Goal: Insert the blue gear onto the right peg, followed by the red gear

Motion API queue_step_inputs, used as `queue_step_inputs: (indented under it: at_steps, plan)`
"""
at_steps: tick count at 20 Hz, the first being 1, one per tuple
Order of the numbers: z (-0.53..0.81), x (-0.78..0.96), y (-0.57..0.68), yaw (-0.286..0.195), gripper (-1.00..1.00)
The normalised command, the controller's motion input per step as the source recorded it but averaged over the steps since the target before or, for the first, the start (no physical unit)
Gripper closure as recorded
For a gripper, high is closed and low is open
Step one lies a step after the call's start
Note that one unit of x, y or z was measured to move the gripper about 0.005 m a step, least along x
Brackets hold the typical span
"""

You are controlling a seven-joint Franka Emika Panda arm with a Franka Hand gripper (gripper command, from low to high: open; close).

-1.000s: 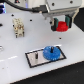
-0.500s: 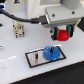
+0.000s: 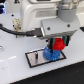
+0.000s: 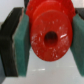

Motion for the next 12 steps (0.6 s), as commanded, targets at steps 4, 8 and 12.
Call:
queue_step_inputs:
  at_steps: [4, 8, 12]
  plan:
    - [-0.19, 0.05, -0.21, 0.000, 1.00]
    - [-0.19, 0.07, -0.22, 0.000, 1.00]
    - [-0.10, 0.06, -0.15, 0.000, 1.00]
